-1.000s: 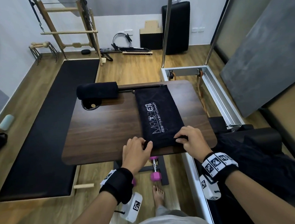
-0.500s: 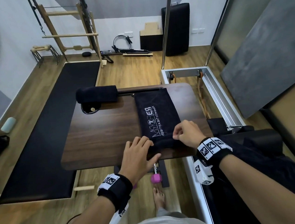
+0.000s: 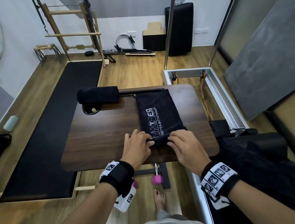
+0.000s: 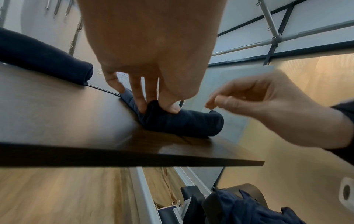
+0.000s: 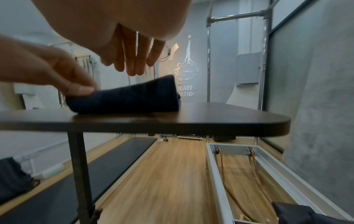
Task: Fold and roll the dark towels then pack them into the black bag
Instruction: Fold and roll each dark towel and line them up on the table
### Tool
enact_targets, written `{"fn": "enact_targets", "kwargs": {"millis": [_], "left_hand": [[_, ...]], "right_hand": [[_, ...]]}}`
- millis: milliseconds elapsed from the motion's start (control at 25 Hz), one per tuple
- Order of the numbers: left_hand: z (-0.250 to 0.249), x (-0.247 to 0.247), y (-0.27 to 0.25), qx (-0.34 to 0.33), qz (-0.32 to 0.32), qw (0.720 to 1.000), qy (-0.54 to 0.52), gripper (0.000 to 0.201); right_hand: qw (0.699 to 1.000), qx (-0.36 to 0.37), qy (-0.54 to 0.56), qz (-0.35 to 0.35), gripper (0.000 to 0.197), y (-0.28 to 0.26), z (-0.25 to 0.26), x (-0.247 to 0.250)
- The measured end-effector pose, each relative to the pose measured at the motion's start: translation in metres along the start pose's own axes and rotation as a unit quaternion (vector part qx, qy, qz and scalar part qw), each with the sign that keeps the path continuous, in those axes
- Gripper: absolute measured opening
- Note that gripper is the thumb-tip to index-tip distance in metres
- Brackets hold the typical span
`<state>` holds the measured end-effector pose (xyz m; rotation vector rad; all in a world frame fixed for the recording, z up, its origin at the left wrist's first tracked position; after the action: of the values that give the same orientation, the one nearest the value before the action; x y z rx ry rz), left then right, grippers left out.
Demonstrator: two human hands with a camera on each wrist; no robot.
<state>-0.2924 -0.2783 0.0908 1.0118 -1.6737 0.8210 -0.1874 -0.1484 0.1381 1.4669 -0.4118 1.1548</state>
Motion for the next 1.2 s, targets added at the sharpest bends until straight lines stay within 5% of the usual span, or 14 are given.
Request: {"fn": "enact_targets", "kwargs": {"millis": [200, 400, 560, 680, 840, 960, 1040, 1200], "left_hand": [[-0.007, -0.006, 0.007, -0.008, 0.018, 0.999, 0.040, 0.019], [-0.008, -0.005, 0.010, -0.019, -0.001, 0.996, 0.087, 0.021], [-0.018, 0.014, 0.007, -0.055, -0.075, 0.994, 0.057, 0.028], [-0.027, 0.010, 0.005, -0.095, -0.048, 0.994, 0.038, 0.047], [-0.017, 0.000, 0.015, -0.062, 0.015, 0.998, 0.019, 0.042], [-0.013, 0.002, 0.027, -0.046, 0.029, 0.998, -0.004, 0.032], [-0.012, 0.000, 0.037, -0.037, 0.038, 0.999, 0.008, 0.029], [-0.010, -0.008, 0.055, -0.018, 0.054, 0.998, 0.027, 0.020]], "right_hand": [[0.988, -0.037, -0.054, 0.139, 0.042, -0.010, -0.019, -0.034], [0.976, -0.021, -0.082, 0.203, 0.019, 0.012, -0.023, -0.044], [0.949, -0.056, -0.024, 0.308, 0.015, 0.025, -0.044, -0.060], [0.933, -0.091, 0.031, 0.346, 0.016, 0.032, -0.061, -0.068], [0.919, -0.152, 0.095, 0.351, 0.019, 0.038, -0.080, -0.073], [0.942, -0.153, 0.122, 0.271, 0.007, 0.046, -0.088, -0.063], [0.959, -0.133, 0.118, 0.221, 0.025, 0.046, -0.091, -0.051], [0.964, -0.070, 0.038, 0.255, 0.073, 0.040, -0.086, -0.043]]}}
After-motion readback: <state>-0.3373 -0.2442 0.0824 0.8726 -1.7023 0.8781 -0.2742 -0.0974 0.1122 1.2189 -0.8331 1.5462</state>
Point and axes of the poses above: each hand's wrist, its own y-axis towards the middle knuckle, its own x-axis out of the back of the hand, z = x × y, the point moved 10 cm from there along y, towards the middle knuckle, and after that the axes turned 11 degrees about x, right-handed, at the moved point
